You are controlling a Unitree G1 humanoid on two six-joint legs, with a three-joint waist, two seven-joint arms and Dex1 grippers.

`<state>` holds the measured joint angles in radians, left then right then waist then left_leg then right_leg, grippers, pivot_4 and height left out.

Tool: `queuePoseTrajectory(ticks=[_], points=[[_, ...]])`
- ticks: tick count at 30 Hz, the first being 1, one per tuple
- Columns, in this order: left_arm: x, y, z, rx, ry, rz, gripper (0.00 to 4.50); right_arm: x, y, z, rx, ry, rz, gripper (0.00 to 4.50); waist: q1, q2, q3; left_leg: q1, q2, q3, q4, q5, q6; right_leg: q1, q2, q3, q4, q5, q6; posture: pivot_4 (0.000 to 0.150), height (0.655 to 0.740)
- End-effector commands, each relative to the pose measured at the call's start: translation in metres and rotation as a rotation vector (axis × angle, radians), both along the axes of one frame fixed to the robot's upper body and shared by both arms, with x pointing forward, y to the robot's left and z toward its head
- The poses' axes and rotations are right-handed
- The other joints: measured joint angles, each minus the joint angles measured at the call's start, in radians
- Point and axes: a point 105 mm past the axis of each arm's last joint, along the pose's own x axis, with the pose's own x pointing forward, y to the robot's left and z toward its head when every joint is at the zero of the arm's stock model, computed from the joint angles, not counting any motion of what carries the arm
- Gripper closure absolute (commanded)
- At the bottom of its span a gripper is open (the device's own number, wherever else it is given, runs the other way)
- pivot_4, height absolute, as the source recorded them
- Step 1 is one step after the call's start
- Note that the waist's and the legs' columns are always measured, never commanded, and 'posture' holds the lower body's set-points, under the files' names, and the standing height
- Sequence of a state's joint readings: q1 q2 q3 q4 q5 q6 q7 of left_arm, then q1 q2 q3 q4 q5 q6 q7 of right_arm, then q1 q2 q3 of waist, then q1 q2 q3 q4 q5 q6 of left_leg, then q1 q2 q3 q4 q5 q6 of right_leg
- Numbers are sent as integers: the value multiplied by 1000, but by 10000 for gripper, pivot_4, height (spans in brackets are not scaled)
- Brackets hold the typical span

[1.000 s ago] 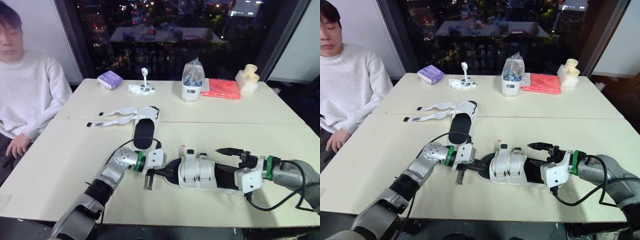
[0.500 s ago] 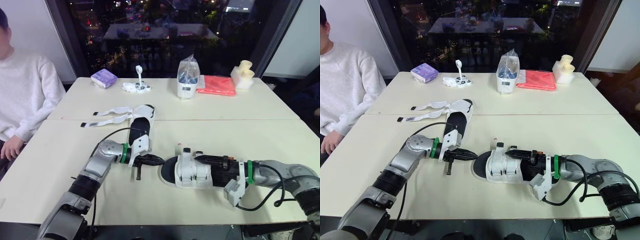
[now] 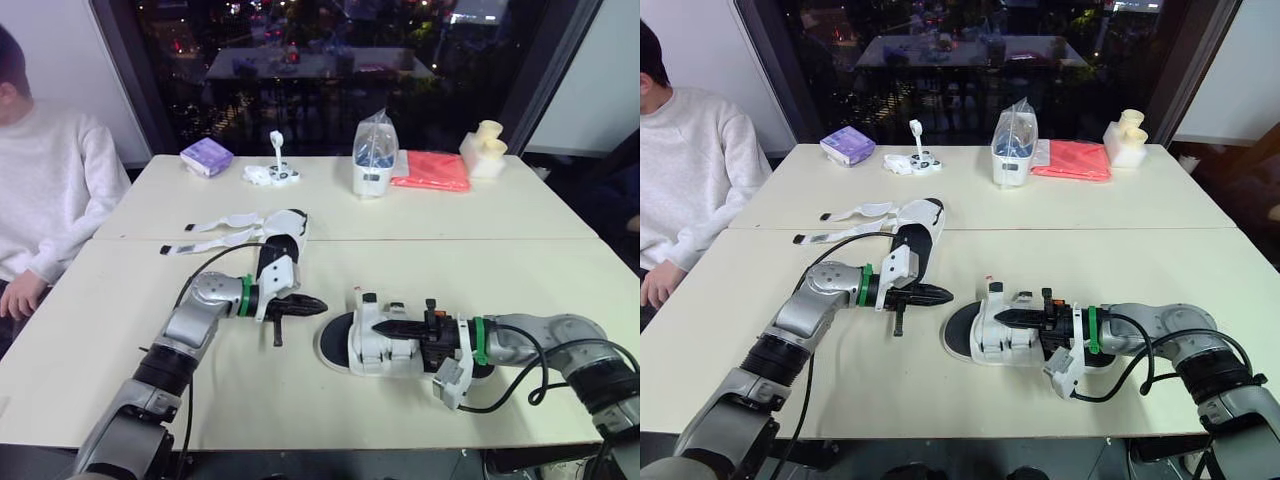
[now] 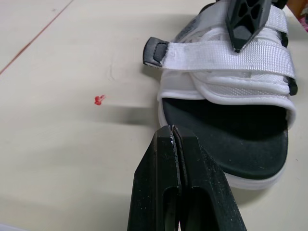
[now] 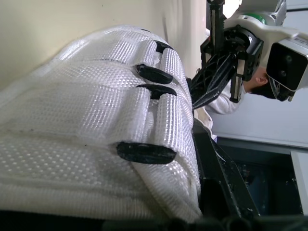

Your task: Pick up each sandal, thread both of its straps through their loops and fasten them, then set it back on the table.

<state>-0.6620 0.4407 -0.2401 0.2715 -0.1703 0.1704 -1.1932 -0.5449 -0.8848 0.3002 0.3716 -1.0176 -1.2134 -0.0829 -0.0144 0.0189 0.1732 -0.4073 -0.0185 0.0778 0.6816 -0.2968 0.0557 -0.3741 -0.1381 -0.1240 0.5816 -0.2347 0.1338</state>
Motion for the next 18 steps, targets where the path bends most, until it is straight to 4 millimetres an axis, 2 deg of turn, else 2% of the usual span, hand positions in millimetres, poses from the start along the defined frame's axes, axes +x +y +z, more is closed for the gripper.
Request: queuePoseTrajectory(ticks=[1, 3, 6, 10, 12, 14, 18], points=[[0, 1, 15, -38, -44, 12, 45000, 36, -20, 22, 80, -49, -208, 44470, 0, 0, 0, 0, 0, 0, 0, 0, 0, 0, 0, 0, 0, 0, 0, 1500, 7400], [1, 1, 16, -46, -49, 21, 45000, 63, -38, 45, 191, -74, -382, 44470, 1, -1, 1, 0, 0, 0, 0, 1, -1, 0, 0, 0, 0, 1, -2, 1500, 7400], [1, 1, 17, -49, -58, 32, 45000, 100, -76, 73, 317, -105, -665, 44470, 3, 0, 2, 0, 0, 0, 1, 3, -1, 0, 0, 0, 0, 2, -3, 1500, 7400], [1, 0, 18, -54, -67, 42, 45000, 135, -126, 90, 439, -102, -1033, 44470, 0, 1, 3, -1, 0, 0, -1, 3, -1, -1, 0, 0, 0, 2, -3, 1500, 7400], [1, -1, 17, -56, -70, 46, 45000, 147, -144, 91, 471, -102, -1198, 44470, -1, 1, 3, -1, 1, 0, -3, 3, -1, -1, 2, 0, 1, 2, -3, 1500, 7400], [1, -3, 18, -60, -74, 51, 45000, 153, -152, 85, 433, -112, -1299, 44470, 1, 1, 3, -1, 2, 0, -4, 3, -1, -1, 2, 0, 1, 2, -3, 1500, 7400], [-1, -4, 14, -51, -79, 50, 45000, 160, -158, 74, 440, -93, -1431, 44470, -3, 3, 4, -2, 2, 0, -4, 3, -1, -2, 2, 0, 1, 2, -3, 1500, 7400]])
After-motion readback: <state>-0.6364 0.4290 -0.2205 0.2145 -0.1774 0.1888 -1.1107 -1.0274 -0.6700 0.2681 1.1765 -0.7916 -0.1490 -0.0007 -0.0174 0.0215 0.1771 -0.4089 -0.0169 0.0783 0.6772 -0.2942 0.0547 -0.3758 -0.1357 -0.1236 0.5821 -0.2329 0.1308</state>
